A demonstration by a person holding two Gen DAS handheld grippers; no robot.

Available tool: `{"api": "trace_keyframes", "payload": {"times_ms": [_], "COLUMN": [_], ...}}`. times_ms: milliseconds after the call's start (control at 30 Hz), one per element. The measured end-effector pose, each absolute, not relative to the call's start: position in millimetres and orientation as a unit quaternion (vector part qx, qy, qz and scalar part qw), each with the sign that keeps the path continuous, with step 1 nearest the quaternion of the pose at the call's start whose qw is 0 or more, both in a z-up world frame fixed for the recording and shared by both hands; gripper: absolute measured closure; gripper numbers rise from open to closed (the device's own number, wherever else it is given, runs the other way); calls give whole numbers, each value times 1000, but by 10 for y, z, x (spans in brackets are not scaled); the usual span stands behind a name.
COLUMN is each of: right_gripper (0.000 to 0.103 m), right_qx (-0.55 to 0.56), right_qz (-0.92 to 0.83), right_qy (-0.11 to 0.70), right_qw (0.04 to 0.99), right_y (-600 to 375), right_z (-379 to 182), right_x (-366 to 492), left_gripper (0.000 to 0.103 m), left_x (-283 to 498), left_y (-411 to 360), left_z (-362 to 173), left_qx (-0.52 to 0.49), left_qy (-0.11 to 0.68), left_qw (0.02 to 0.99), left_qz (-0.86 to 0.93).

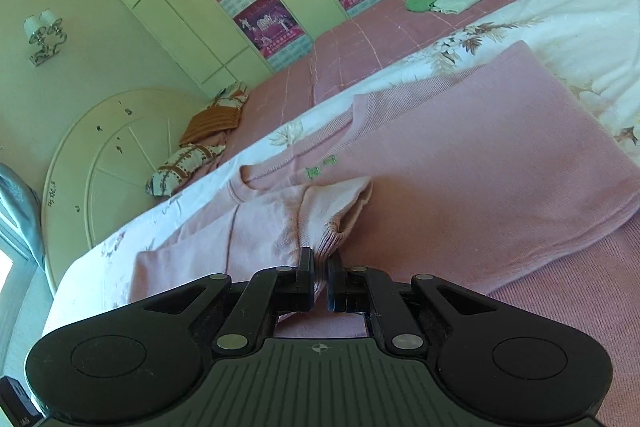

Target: Fold small clothes

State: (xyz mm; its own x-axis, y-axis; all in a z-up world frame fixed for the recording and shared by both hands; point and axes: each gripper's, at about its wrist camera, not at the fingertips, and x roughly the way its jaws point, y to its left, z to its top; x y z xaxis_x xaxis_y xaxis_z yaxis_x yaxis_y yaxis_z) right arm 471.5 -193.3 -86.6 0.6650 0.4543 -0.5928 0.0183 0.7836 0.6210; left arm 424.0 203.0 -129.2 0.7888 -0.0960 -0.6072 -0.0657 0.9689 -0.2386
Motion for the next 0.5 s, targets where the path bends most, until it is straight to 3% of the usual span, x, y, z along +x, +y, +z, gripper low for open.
{"api": "trace_keyframes", "payload": {"times_ms": [67,200,233,300,467,500], "right_gripper": [98,97,93,43,45,56], "right_qx": [306,322,318,309,328,322], "right_qz": [125,124,119,112,117,121], "right_qy": [395,393,388,361,364,371], "right_qw": [857,852,857,873,864,862], "right_y": [-1951,-2050,-2087,-2192,-2318,-2290], "right_z": [-929,-999,-957,-851,-920,-958], "right_x": [4663,4630,4622,4607,4944,5029], "left_gripper": [80,60,54,53,54,55], "left_x": [4245,4097,4057,4078,4515,4603], "left_y": [2021,2065,2084,2107,1923,1877], "left_z": [-1293,-1118,-1049,-940,-931,-986], "left_qx": [-111,-96,-95,-103,-103,-107], "left_qy": [334,316,304,283,284,294], "left_qw": [936,943,946,951,949,945], "left_qz": [-19,-50,-55,-62,-86,-90]}}
